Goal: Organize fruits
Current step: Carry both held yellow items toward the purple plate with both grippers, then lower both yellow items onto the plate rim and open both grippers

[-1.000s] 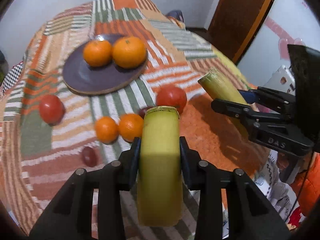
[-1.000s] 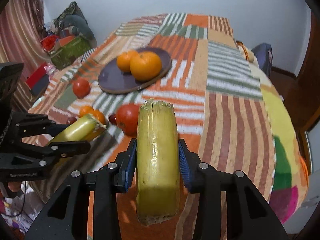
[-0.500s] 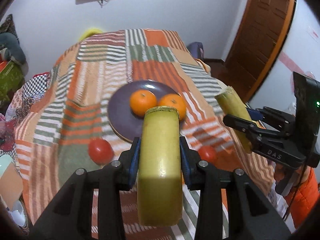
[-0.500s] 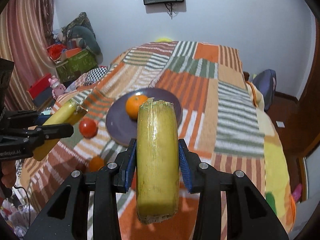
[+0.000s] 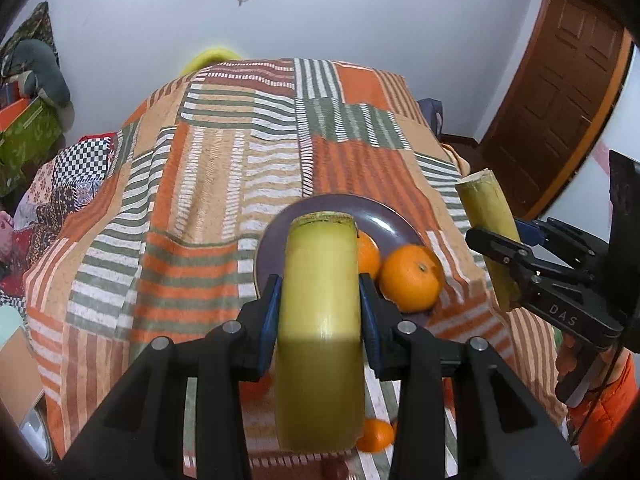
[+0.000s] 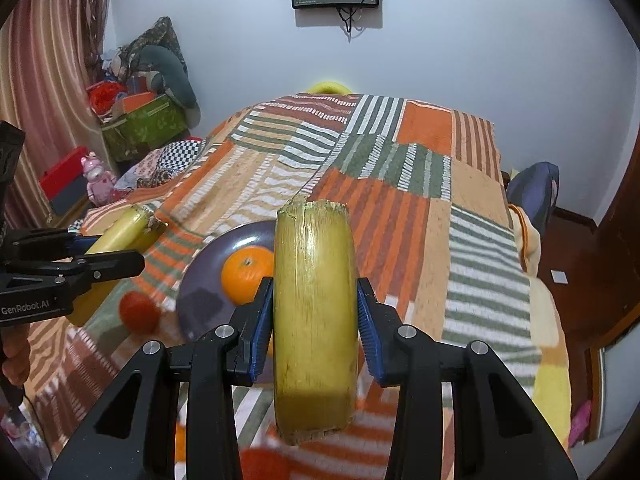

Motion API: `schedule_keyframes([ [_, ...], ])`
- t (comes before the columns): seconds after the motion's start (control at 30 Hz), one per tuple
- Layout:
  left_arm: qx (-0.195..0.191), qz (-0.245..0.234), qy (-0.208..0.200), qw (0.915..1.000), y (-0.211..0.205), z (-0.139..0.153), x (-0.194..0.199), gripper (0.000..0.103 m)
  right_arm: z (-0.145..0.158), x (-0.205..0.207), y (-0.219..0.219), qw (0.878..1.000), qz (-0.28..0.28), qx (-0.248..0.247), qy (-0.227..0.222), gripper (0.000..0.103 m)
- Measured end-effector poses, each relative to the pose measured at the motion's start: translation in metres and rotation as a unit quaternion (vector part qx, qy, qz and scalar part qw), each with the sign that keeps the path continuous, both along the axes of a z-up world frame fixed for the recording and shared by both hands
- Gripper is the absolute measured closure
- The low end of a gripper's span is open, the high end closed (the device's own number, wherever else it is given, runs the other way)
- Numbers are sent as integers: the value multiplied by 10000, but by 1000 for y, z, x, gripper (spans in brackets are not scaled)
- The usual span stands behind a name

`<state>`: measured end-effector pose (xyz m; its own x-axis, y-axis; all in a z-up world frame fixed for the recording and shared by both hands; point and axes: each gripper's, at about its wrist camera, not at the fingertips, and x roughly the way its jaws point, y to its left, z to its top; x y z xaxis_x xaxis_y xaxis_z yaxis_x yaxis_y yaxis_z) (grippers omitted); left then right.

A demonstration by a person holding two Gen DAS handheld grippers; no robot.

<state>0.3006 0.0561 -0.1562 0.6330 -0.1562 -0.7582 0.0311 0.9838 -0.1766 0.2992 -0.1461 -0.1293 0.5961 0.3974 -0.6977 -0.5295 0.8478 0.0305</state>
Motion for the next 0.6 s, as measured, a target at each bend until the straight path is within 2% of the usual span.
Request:
schedule_keyframes([
  [0.6, -130, -24, 466, 9988, 11, -56, 75, 66, -34, 68, 43, 9983, 342, -476, 77, 67],
])
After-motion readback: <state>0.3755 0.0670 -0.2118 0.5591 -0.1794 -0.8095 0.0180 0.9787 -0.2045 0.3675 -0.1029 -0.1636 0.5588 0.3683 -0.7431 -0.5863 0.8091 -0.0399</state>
